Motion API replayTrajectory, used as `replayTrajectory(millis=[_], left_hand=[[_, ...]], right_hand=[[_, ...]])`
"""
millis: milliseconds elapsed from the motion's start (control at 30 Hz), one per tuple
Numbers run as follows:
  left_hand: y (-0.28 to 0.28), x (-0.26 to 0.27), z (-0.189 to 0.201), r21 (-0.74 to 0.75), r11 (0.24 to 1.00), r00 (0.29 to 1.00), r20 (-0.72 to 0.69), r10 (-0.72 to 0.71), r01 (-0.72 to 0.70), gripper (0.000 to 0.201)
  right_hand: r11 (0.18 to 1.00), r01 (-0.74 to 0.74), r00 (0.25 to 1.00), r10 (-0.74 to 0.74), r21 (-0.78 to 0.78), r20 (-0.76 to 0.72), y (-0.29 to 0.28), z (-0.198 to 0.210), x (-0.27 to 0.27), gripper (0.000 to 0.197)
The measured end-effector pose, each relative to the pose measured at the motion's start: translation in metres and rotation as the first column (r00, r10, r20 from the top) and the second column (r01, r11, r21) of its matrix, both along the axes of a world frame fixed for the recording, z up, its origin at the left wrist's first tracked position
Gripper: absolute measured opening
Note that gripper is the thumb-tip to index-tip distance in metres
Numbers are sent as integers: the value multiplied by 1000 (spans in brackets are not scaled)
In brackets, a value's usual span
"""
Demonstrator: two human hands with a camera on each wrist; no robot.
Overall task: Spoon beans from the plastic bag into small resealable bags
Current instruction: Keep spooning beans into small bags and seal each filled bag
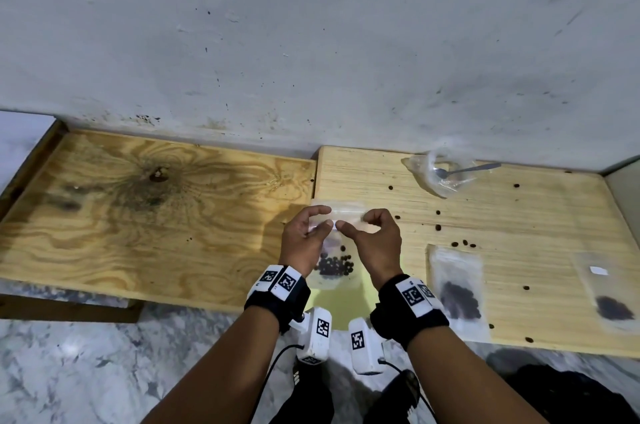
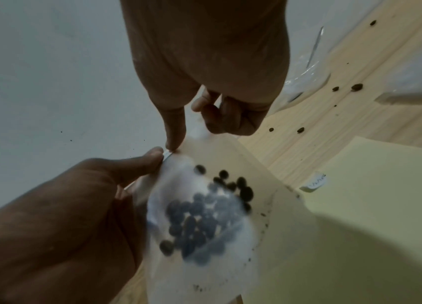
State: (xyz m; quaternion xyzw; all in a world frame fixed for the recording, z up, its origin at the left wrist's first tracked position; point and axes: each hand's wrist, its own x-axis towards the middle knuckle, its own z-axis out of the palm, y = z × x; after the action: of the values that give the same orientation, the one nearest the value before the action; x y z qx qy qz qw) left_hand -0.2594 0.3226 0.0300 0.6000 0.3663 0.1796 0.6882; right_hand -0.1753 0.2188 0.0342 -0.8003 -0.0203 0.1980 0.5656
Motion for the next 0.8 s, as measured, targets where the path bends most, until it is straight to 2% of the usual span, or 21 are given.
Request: replayTrajectory(millis=[100,333,533,633,800], left_hand=[[1,-1,-1,-3,998,998,24,-58,58,22],[2,2,-1,50,993,994,13,-107,106,29],[2,1,-1,-8,997,996,19,-82,82,22],[4,2,-3,43,996,996,26,-84,83,25],[3,4,-1,21,999,999,20,-27,27,25]], right_hand=[[998,8,999,-5,55,-44,-4,0,6,41],[998,42,999,-43,44,25,-8,5,3,44],[998,51,997,-53,26,60,-8,6,2,44],[999,27,997,-29,30,69,-10,8,2,45],[993,-3,998,-4,116,55,-15,3,0,42]])
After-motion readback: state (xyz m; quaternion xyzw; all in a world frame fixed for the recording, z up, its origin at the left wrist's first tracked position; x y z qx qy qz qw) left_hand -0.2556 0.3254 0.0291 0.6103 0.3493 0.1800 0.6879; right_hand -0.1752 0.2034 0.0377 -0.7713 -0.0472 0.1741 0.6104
